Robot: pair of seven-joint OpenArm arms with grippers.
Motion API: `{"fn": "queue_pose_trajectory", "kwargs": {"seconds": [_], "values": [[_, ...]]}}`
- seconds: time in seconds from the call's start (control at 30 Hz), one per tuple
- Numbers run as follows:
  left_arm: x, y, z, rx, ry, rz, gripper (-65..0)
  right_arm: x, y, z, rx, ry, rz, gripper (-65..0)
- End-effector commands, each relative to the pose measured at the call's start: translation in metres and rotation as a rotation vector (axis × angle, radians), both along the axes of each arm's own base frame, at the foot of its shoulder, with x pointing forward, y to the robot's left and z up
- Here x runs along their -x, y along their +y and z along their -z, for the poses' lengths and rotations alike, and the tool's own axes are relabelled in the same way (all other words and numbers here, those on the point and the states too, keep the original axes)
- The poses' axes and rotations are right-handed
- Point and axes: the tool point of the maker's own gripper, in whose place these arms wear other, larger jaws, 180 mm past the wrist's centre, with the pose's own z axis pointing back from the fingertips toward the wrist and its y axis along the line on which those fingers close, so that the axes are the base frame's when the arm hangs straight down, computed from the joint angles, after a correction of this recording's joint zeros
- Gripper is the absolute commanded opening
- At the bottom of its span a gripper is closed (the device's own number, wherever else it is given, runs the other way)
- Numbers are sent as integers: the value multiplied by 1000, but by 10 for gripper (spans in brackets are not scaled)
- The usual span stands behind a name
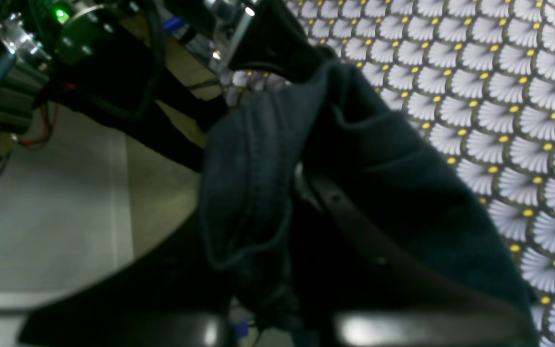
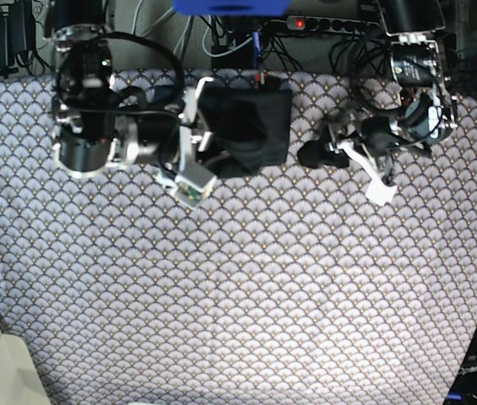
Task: Fold the T-shirt properly
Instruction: 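Push the strip's end with the right gripper toward the left gripper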
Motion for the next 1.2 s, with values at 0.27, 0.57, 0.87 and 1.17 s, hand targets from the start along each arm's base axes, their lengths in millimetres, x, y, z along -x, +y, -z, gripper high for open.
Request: {"fn": "queue_pose_trajectory", "kwargs": {"seconds": [0.27,0.57,0.87,1.17], "values": [[-8,0,-13,15,-50,1,-312,-4,13,-12,-84,-2,-4,-635],[-8,0,-13,17,-50,1,-312,-11,28,-3,-110,60,-27,-507],[-8,0,-13,16,-49,2,-312,-23,38,-3,-134,81,-30,-344],[-8,1,-13,14,-50,-1,-312,-12,62,-14,-158,62,-113,-341]]}}
